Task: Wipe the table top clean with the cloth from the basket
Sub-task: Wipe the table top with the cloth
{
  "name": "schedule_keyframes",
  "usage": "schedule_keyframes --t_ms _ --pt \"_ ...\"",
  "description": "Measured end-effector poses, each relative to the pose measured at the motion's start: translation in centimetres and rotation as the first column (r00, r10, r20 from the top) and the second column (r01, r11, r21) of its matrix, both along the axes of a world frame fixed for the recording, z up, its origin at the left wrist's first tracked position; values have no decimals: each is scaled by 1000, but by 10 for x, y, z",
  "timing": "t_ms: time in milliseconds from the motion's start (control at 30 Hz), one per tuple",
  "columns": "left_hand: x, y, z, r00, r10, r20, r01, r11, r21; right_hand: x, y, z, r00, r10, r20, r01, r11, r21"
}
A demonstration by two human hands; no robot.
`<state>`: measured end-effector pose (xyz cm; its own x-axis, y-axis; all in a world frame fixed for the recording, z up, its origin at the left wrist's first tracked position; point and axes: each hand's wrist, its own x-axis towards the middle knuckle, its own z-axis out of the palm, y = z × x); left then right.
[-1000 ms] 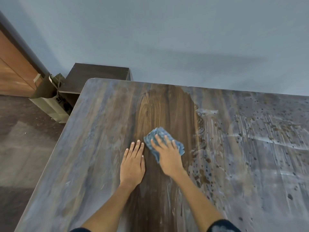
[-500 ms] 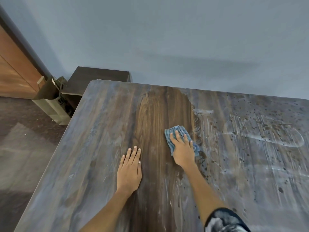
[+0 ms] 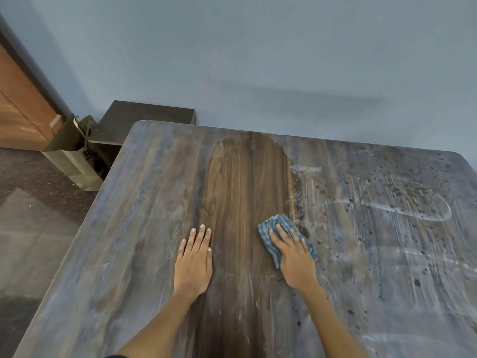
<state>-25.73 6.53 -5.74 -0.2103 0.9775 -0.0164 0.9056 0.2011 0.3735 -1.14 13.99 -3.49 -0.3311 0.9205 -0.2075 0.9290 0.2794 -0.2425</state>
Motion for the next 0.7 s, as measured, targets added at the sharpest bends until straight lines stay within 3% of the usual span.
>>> schedule_keyframes --t_ms 167,333,533,600,700 --pt "0 -4 2 1000 -9 -21 9 999 -34 -50 26 8 997 -61 55 65 995 -70" --pt "-2 -8 0 997 -46 -60 41 995 -96 -76 -18 0 979 202 21 -202 979 -35" --pt "-6 -23 -1 994 -91 -54 85 992 -96 -24 -55 -5 924 380 36 -375 923 -88" --pt "-6 -28 -1 993 -102 -58 95 990 -108 -2 -41 2 915 396 74 -386 914 -128" --pt "-6 -30 2 994 -104 -37 98 986 -132 4 -15 12 948 291 130 -270 950 -156"
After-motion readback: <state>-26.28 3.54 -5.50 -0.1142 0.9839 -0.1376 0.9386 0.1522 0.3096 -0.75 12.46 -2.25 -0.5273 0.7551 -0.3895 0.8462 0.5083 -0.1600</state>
